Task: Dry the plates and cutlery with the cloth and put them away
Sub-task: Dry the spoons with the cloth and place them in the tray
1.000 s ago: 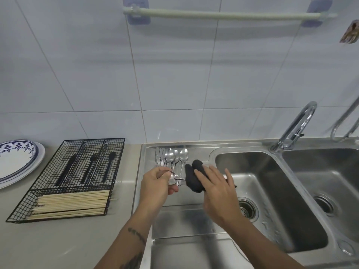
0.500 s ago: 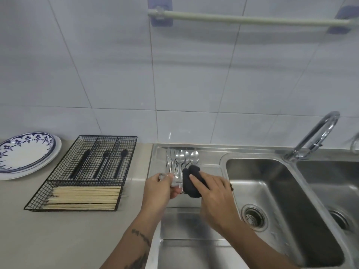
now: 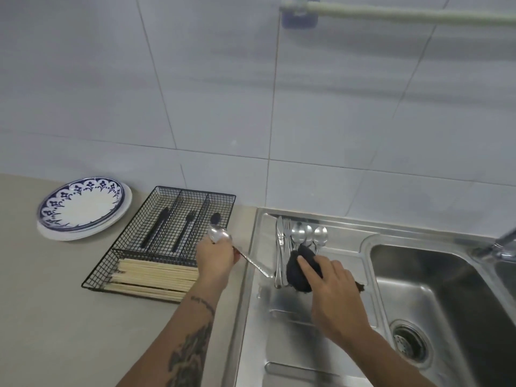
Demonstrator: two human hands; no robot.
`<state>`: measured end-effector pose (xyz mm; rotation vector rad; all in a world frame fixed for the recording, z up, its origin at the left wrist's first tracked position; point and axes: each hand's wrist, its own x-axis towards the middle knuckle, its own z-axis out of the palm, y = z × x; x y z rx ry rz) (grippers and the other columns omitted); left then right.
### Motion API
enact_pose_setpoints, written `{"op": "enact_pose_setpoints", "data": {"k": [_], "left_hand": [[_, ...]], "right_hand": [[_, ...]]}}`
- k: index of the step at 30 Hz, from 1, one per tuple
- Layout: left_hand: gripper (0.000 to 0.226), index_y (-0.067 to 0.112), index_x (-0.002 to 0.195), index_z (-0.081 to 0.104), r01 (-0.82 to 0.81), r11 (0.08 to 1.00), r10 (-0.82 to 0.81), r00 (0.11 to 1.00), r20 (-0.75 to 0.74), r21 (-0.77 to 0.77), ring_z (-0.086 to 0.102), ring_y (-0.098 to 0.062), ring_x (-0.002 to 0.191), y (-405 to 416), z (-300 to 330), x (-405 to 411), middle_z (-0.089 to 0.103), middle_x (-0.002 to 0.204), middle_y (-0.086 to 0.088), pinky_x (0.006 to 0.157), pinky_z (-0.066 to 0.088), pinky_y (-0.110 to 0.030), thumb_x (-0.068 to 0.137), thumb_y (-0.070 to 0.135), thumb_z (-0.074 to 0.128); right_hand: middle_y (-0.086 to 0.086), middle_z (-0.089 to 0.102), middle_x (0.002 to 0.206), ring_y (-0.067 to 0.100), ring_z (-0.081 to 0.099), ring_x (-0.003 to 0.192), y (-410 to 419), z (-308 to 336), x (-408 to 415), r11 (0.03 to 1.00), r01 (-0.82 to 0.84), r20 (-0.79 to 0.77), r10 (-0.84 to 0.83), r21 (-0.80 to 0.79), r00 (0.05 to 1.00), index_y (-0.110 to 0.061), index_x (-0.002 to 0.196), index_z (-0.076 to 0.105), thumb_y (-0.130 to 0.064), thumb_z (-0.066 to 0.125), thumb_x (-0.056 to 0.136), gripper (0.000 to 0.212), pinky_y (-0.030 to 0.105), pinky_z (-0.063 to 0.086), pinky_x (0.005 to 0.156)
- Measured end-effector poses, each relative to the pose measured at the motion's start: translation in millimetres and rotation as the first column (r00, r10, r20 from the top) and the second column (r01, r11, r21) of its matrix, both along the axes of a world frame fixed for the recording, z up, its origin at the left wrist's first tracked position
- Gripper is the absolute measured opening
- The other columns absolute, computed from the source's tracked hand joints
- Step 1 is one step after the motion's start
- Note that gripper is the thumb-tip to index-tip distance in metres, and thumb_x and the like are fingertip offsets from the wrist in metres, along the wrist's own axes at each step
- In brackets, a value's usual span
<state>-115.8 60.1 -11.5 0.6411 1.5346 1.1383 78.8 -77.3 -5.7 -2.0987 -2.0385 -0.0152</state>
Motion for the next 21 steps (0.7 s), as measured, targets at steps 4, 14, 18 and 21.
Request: {"op": "enact_pose_setpoints", "data": {"k": [4, 14, 18, 21], "left_hand": [[0.035, 0.007, 0.089, 0.065, 0.158, 0.987, -0.151, 0.932, -0.329, -0.007, 0.055, -0.018, 0.061, 47, 4, -29, 0.065, 0.079, -0.01, 0.05, 0.043, -0.028, 0.099, 0.039, 0.057], [0.037, 0.016, 0.116, 0.064, 0.399, 0.915, -0.315, 0.615, -0.723, -0.06, 0.058, -0.01, 0.075, 122, -18, -46, 0.068, 0.1, -0.004, 0.057, 0.039, -0.024, 0.095, 0.046, 0.064], [0.031, 0.014, 0.121, 0.063, 0.453, 0.883, -0.373, 0.509, -0.776, -0.127, 0.062, -0.021, 0.08, 120, -33, -36, 0.069, 0.097, -0.007, 0.071, 0.049, -0.03, 0.094, 0.029, 0.064], [0.015, 0.013, 0.106, 0.063, 0.473, 0.878, -0.337, 0.498, -0.799, -0.075, 0.063, -0.028, 0.087, 106, -33, -33, 0.063, 0.093, -0.006, 0.076, 0.054, -0.039, 0.092, 0.017, 0.059]], "right_hand": [[0.011, 0.065, 0.111, 0.028, 0.059, 0.087, 18, -7, 5, 0.999, 0.042, -0.007, -0.042, 0.02, 0.999, -0.014, 0.129, 0.063, 0.002, 0.081, 0.054, 0.079, 0.043, 0.055, 0.074], [0.009, 0.062, 0.114, 0.028, 0.058, 0.089, 46, -8, -7, 0.998, 0.062, -0.101, -0.063, -0.01, 0.993, -0.016, 0.13, 0.063, 0.002, 0.079, 0.053, 0.081, 0.042, 0.055, 0.075], [0.008, 0.061, 0.118, 0.029, 0.058, 0.092, 45, -14, 6, 0.995, 0.089, -0.106, -0.092, -0.035, 0.99, -0.017, 0.131, 0.062, 0.0, 0.077, 0.056, 0.079, 0.042, 0.054, 0.078], [0.006, 0.06, 0.118, 0.027, 0.056, 0.094, 42, -18, 13, 0.993, 0.112, -0.122, -0.116, -0.045, 0.986, -0.018, 0.133, 0.06, 0.0, 0.078, 0.057, 0.08, 0.042, 0.054, 0.079]]}}
